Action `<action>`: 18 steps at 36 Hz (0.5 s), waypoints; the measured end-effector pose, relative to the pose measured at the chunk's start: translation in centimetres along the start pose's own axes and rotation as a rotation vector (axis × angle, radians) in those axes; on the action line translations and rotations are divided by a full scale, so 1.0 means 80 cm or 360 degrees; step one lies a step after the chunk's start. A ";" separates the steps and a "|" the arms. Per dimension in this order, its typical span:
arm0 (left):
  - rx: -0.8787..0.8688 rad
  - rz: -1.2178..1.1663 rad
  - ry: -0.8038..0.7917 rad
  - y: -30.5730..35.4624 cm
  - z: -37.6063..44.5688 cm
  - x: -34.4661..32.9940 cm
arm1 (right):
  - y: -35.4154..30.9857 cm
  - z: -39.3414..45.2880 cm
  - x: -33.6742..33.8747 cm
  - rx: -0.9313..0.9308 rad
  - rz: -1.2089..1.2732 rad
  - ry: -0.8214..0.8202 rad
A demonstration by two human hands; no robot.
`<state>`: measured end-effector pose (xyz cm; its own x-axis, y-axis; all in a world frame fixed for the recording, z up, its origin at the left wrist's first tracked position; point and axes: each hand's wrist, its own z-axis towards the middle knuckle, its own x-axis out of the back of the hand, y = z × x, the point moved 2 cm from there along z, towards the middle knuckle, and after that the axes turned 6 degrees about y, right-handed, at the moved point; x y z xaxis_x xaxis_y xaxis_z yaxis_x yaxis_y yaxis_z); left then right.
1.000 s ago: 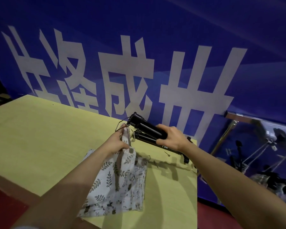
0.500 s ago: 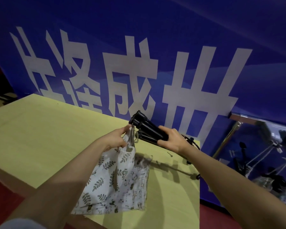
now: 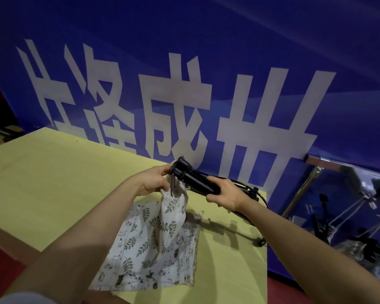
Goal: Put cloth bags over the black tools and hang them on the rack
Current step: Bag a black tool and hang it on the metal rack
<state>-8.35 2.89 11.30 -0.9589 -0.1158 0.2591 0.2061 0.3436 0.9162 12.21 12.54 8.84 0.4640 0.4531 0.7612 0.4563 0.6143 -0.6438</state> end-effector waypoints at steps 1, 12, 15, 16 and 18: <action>-0.0002 -0.0011 -0.0010 0.001 0.000 0.003 | 0.002 0.000 -0.004 -0.0005 -0.0087 -0.0020; -0.0002 0.0965 0.0267 0.013 -0.003 0.005 | -0.014 0.023 -0.018 0.0132 -0.0880 -0.0078; -0.0085 0.1100 0.0249 0.017 -0.004 -0.002 | -0.020 0.026 -0.020 0.0237 -0.1114 -0.0115; -0.0104 0.1150 0.0239 0.018 -0.004 -0.005 | -0.023 0.027 -0.020 0.0273 -0.1175 -0.0117; -0.0126 0.1242 0.0211 0.018 -0.001 -0.013 | -0.029 0.029 -0.020 0.0347 -0.1277 -0.0103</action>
<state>-7.01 3.42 12.35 -0.5016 0.0192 0.8649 0.8269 0.3046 0.4727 8.68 11.88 9.31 0.0129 -0.1433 0.9896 0.4694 0.8747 0.1206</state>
